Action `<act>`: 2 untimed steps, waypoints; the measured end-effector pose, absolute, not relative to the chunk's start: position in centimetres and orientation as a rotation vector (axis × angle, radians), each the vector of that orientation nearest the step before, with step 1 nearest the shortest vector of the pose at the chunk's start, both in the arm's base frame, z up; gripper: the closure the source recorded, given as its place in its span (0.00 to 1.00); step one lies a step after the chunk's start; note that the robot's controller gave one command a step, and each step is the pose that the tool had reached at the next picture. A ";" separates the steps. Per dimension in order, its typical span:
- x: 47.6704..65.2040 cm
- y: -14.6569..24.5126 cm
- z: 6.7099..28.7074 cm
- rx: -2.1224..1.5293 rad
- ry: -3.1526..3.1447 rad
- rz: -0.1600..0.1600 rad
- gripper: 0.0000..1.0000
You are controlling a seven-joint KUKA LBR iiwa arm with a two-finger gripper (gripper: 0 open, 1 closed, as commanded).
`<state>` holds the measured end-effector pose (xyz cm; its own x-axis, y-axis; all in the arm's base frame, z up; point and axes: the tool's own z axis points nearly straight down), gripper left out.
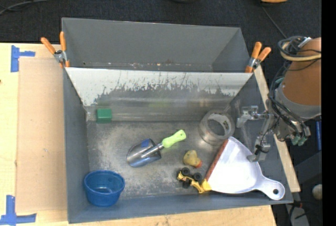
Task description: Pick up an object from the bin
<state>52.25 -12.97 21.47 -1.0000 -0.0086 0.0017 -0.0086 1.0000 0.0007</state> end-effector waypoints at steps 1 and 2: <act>52.3 -13.0 21.5 0.015 -3.140 -0.001 0.00; 52.7 -8.7 16.8 0.205 -3.135 -0.001 0.00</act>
Offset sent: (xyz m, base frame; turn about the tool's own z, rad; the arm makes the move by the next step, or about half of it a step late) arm 0.0056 0.0538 -0.0577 -0.1551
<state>52.75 -8.66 16.77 -0.9915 -0.1299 0.0001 -0.1299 0.9915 0.0006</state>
